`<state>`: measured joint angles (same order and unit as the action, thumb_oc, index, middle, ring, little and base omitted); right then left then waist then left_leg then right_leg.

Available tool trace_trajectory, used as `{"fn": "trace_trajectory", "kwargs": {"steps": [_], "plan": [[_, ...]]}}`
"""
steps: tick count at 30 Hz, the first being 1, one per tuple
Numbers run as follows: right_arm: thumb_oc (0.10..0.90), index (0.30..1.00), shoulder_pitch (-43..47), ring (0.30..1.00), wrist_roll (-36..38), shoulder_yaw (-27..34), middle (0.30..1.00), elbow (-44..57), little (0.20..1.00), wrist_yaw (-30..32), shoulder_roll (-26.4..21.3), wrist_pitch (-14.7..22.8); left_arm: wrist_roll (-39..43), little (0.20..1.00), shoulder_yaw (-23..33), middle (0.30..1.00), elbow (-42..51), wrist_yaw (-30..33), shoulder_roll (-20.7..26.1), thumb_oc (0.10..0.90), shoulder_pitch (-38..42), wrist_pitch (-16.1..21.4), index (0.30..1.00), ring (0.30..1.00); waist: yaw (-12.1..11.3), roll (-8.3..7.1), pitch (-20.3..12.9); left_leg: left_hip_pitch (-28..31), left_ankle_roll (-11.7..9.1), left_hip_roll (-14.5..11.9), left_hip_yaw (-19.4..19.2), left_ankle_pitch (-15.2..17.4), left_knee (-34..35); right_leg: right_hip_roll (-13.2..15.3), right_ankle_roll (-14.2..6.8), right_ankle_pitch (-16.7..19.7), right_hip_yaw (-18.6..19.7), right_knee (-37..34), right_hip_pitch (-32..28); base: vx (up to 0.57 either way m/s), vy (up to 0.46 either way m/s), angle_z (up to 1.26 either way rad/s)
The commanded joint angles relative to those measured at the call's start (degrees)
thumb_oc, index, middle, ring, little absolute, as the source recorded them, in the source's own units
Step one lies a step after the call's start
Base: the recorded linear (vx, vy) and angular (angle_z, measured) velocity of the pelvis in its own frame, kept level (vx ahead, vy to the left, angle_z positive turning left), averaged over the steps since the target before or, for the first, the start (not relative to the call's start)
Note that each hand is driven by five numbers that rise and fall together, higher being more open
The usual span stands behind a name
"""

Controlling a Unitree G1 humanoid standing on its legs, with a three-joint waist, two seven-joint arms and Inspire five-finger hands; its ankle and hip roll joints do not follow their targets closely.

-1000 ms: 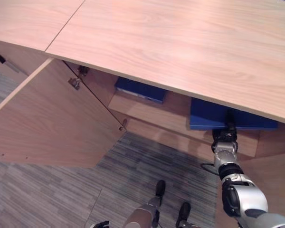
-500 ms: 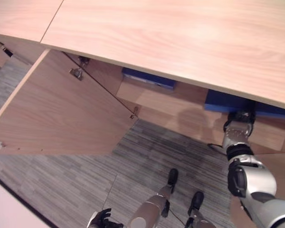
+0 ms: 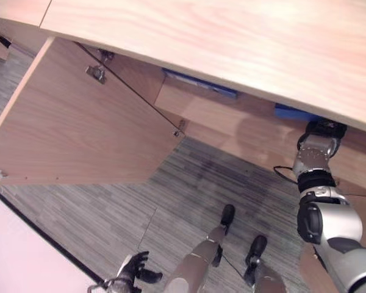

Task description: Put the empty folder in the office cabinet

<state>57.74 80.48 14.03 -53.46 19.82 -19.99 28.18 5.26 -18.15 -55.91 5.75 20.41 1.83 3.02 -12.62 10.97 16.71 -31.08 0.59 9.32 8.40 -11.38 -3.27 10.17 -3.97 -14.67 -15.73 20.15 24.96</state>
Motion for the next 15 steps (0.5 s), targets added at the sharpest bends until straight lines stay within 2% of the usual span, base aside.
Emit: {"fn": "trace_trajectory", "kwargs": {"steps": [1,2,3,6,15], "plan": [[0.400,0.300,4.1,0.300,-4.2,-4.2,0.300,11.3,0.300,-2.4,-3.6,3.8,-1.9,0.900,1.5,0.900,-4.3,2.2,6.2,0.800,-3.7,-2.2,0.900,0.900,0.2,-2.16,0.0,-5.2,-0.2,-2.2,-5.1,17.6,-16.2,3.4,0.1,9.4,3.5,-2.9,4.2,-0.01,0.013,0.09],[0.400,0.300,4.2,0.300,-4.1,-4.3,0.300,11.6,0.300,-2.2,-3.5,4.0,-2.3,0.900,1.4,0.900,-4.8,2.4,6.4,0.800,-3.7,-2.5,0.900,0.900,0.4,-2.36,0.2,-6.0,0.1,-2.2,-5.1,18.4,-17.8,3.4,0.3,9.1,3.9,-1.2,5.3,-0.02,0.017,-0.07],[0.400,0.300,4.4,0.300,-4.3,-4.3,0.300,12.0,0.300,-1.4,-3.5,4.3,-3.2,0.900,1.2,0.900,-5.2,2.9,6.7,0.800,-3.1,-2.9,0.900,0.900,0.8,-2.69,0.3,-8.2,0.5,-2.3,-5.5,20.1,-21.8,3.8,0.8,7.4,4.4,3.6,8.1,-0.01,0.020,-0.08],[0.400,0.300,4.8,0.300,-4.5,-4.0,0.300,13.1,0.300,-0.8,-3.9,4.8,-3.1,0.900,1.2,0.900,-4.4,3.1,7.0,0.800,-3.2,-3.1,0.900,0.900,1.2,-2.86,0.4,-10.4,0.8,-2.4,-6.0,21.4,-25.0,4.0,1.2,5.7,4.9,8.4,11.2,0.00,0.015,-0.05],[0.400,0.300,6.5,0.300,-4.8,-4.7,0.300,13.0,0.300,0.5,-6.3,4.9,-3.0,0.900,0.6,0.900,-3.1,2.8,8.7,0.800,-3.7,-3.9,0.900,0.900,2.0,-3.02,0.2,-14.7,1.2,-3.0,-6.3,23.8,-31.5,4.4,1.8,2.5,4.6,16.0,15.8,-0.01,-0.005,-0.02]]}}
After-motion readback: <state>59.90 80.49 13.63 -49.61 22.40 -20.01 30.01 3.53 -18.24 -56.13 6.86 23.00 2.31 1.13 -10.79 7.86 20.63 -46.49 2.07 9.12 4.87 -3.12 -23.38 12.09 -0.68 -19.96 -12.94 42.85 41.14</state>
